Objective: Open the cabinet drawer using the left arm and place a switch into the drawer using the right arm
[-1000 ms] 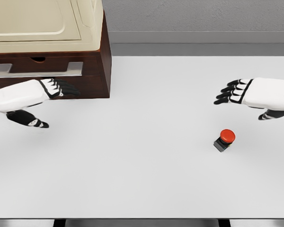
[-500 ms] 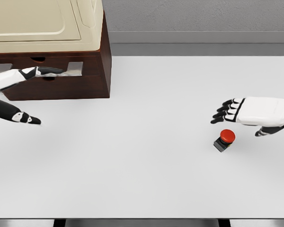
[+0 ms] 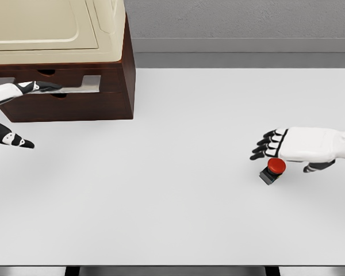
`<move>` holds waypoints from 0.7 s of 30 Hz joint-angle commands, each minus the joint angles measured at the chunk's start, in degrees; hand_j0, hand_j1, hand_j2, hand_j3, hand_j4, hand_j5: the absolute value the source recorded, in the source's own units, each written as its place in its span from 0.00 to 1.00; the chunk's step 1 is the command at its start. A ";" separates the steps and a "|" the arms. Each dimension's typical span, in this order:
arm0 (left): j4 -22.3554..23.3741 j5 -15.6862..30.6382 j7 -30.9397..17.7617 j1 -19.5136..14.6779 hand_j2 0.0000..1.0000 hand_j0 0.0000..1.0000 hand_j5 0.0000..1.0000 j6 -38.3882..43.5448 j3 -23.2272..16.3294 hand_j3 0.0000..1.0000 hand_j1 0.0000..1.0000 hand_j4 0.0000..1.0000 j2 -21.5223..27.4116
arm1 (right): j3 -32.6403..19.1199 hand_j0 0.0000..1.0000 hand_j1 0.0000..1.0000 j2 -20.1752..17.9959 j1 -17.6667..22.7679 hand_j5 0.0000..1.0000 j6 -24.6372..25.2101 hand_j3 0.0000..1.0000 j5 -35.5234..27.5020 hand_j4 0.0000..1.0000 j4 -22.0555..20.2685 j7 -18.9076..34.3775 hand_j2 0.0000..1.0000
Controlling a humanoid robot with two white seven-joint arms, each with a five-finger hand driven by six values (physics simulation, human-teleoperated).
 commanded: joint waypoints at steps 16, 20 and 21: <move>6.04 -4.78 0.23 -1.41 1.00 1.00 1.00 5.48 0.42 1.00 1.00 1.00 -5.26 | 1.62 1.00 1.00 2.74 -0.18 1.00 0.13 1.00 4.34 1.00 0.34 -0.02 1.00; 7.36 -4.95 0.23 -1.49 1.00 1.00 1.00 5.48 0.51 1.00 1.00 1.00 -5.52 | 1.97 1.00 1.00 2.74 -0.18 1.00 0.13 1.00 4.69 1.00 0.43 -0.02 1.00; 8.50 -5.04 0.23 -1.58 1.00 1.00 1.00 5.48 0.51 1.00 1.00 1.00 -5.79 | 1.97 1.00 1.00 2.74 -0.18 1.00 0.13 1.00 4.69 1.00 0.43 -0.02 1.00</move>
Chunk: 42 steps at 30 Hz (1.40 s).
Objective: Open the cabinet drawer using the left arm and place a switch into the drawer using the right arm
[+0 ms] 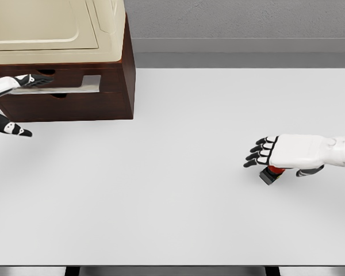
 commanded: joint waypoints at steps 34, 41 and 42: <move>0.40 -2.29 -1.91 0.26 0.99 0.99 0.99 -0.20 -0.43 0.99 0.99 0.99 -4.32 | 1.22 1.00 1.00 0.42 -0.18 1.00 0.13 1.00 1.18 1.00 0.56 -0.02 1.00; -0.13 0.70 -5.52 0.17 0.99 0.99 0.99 -0.55 -0.43 0.99 0.99 0.99 -3.70 | 1.22 1.00 1.00 0.42 -0.18 1.00 0.13 1.00 1.35 1.00 0.56 -0.02 1.00; -0.13 1.05 -6.05 0.17 0.99 0.99 0.99 -0.55 -0.43 0.99 0.99 0.99 -3.70 | 1.22 1.00 1.00 0.42 -0.18 1.00 0.13 1.00 1.35 1.00 0.56 -0.02 1.00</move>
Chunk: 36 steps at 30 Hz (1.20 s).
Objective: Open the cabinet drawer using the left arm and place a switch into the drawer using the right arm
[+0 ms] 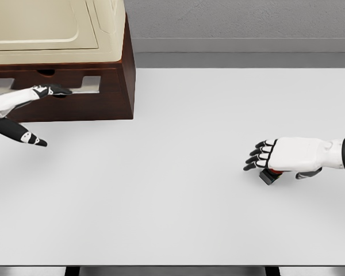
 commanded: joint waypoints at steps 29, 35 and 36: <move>-5.77 16.41 -9.49 -2.02 0.99 0.99 0.99 -1.45 1.23 0.99 0.99 0.99 8.41 | -0.01 1.00 1.00 -0.16 0.09 1.00 0.13 1.00 0.36 1.00 -0.01 -0.02 1.00; -1.29 16.24 -9.49 -2.11 0.99 0.99 0.99 -1.10 1.75 0.99 0.99 0.99 8.23 | -0.19 1.00 1.00 -0.33 -0.09 1.00 0.13 1.00 0.36 1.00 0.08 -0.02 1.00; -0.41 15.89 -9.49 -2.02 1.00 1.00 1.00 -1.19 1.67 1.00 1.00 1.00 7.88 | -0.19 1.00 1.00 -0.33 -0.09 1.00 0.13 1.00 0.36 1.00 0.08 -0.02 1.00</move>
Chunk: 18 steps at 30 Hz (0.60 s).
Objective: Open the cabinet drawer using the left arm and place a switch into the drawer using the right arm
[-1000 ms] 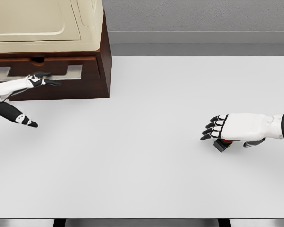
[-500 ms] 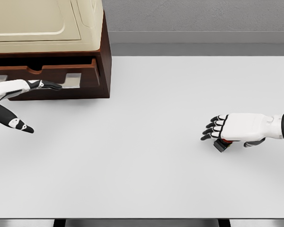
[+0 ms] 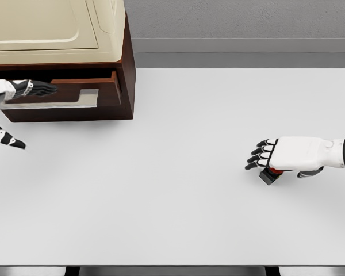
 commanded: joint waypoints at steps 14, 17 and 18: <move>4.38 -3.02 0.01 0.53 1.00 1.00 1.00 0.41 -0.11 1.00 1.00 1.00 -3.28 | -0.19 1.00 1.00 -0.10 -0.35 1.00 0.13 1.00 1.17 1.00 1.48 -0.02 1.00; 5.35 -3.02 0.01 0.53 1.00 1.00 1.00 0.32 -0.11 1.00 1.00 1.00 -3.55 | -0.19 1.00 1.00 0.08 -0.35 1.00 0.13 1.00 1.09 1.00 1.31 -0.02 1.00; 5.96 -3.02 0.01 0.53 1.00 1.00 1.00 0.23 -0.11 1.00 1.00 1.00 -3.63 | -0.19 1.00 1.00 0.08 -0.35 1.00 0.13 1.00 1.09 1.00 1.22 -0.02 1.00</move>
